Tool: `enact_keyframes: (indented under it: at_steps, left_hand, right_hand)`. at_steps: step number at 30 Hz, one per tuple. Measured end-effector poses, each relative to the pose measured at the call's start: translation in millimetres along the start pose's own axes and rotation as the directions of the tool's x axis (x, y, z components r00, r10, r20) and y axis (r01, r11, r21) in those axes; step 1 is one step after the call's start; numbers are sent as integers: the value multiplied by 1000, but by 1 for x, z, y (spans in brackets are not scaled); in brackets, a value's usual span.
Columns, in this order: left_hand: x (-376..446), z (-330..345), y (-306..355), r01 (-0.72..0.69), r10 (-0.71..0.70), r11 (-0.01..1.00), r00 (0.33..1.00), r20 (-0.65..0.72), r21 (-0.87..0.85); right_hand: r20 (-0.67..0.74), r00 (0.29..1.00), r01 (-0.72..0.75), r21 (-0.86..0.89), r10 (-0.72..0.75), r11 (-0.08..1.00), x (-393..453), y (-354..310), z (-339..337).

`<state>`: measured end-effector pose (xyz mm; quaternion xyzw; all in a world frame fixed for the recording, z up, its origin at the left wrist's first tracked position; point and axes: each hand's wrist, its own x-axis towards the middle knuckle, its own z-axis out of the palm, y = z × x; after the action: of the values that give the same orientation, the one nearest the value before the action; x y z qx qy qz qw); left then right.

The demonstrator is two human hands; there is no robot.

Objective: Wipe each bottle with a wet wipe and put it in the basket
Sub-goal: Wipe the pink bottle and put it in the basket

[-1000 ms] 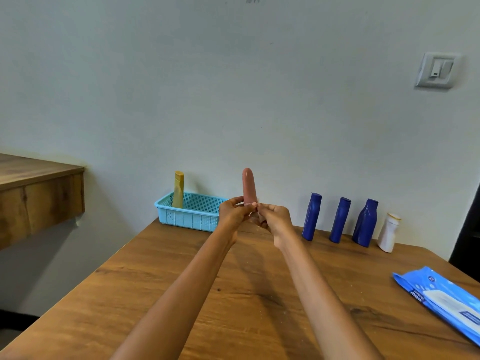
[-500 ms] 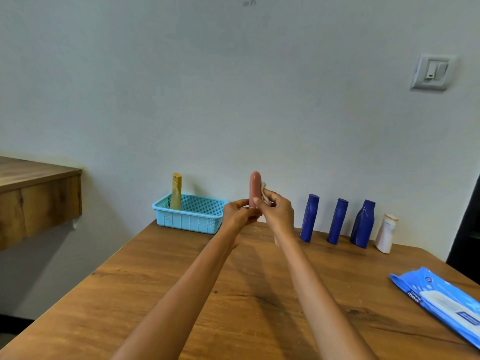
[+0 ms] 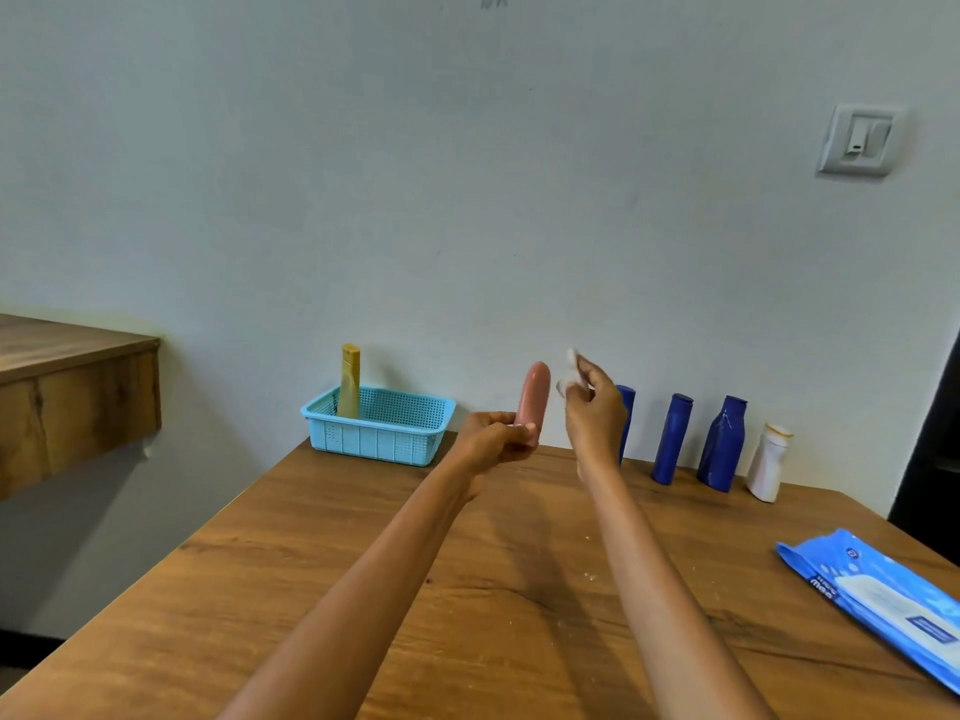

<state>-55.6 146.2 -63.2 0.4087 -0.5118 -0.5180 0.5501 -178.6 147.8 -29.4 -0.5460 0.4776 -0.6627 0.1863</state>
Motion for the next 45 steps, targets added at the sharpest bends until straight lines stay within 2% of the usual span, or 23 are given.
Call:
enact_keyframes:
  at_steps: [3, 5, 8, 12, 18, 22, 25, 27, 31, 35, 41, 43, 45]
  left_hand:
    - [-1, 6, 3, -23, 24, 1000, 998, 50, -8]
    - [-1, 7, 6, -29, 30, 999, 999, 25, -42]
    - [-1, 2, 10, -39, 35, 995, 999, -39, -89]
    - [-1, -8, 15, -40, 25, 987, 995, -100, -158]
    - [-7, -8, 17, 23, -48, 969, 994, -95, -247]
    - [-11, -5, 22, 136, -128, 904, 991, 47, -405]
    - [-13, -4, 21, 196, -172, 886, 981, 93, -421]
    - [-11, -3, 20, 185, -183, 905, 982, 44, -384]
    - [-2, -9, 18, 123, -151, 963, 983, -100, -239]
    - [-1, -8, 16, 97, -115, 979, 989, -95, -181]
    - [-5, -15, 21, 142, -176, 919, 983, -60, -368]
    - [-7, -14, 21, 174, -201, 902, 979, -27, -396]
    - [-11, -12, 22, 222, -229, 886, 973, 32, -407]
  right_hand:
    - [93, 990, 117, -187, -101, 975, -1, 3, 3]
    - [143, 975, 204, -282, -169, 937, -8, 2, 10]
    - [213, 948, 299, -339, -237, 892, -16, 0, 18]
    - [245, 933, 337, -329, -265, 882, -22, -2, 17]
    - [227, 963, 206, -260, -148, 943, -16, 7, 11]
    - [21, 1000, 8, -29, -8, 1000, -7, 10, 8]
    - [97, 984, -158, 124, 147, 980, -8, 14, 12]
    - [136, 980, -162, 95, 149, 982, -13, 15, 15]
    - [119, 985, -134, 67, 125, 989, -19, 15, 18]
    - [122, 991, -58, 22, 55, 998, -24, 10, 21]
    - [281, 953, -108, -21, 110, 994, -19, 1, 12]
    - [221, 968, -127, 32, 117, 991, -17, 2, 10]
    - [93, 989, -123, 111, 113, 986, -12, 5, 7]
